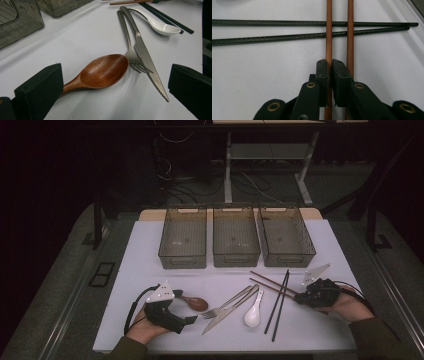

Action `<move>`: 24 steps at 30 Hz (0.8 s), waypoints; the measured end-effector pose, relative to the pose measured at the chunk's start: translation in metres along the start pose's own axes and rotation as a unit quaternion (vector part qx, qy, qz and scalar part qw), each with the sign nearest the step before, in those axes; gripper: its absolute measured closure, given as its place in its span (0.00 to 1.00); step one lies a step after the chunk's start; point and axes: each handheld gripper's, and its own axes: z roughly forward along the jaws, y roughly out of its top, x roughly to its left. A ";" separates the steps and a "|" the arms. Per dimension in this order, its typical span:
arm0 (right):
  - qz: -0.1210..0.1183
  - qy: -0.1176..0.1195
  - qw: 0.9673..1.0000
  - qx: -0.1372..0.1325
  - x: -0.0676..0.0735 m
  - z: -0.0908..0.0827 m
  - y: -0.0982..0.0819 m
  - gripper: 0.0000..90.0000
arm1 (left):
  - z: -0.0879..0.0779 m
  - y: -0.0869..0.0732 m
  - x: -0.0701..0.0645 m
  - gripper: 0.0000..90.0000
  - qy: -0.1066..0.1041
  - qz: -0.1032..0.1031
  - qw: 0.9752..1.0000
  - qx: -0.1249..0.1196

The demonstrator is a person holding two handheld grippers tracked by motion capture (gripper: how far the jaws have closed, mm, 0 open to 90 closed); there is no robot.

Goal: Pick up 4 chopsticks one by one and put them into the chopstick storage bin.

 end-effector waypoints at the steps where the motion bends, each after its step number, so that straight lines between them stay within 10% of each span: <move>1: -0.002 0.000 1.000 -0.001 0.000 0.000 0.000 0.93 | 0.000 0.000 0.000 0.00 0.000 0.000 1.000 0.000; 24: 0.031 0.018 0.997 -0.069 -0.002 -0.014 0.004 0.93 | 0.001 0.000 0.000 0.00 0.000 0.001 1.000 0.001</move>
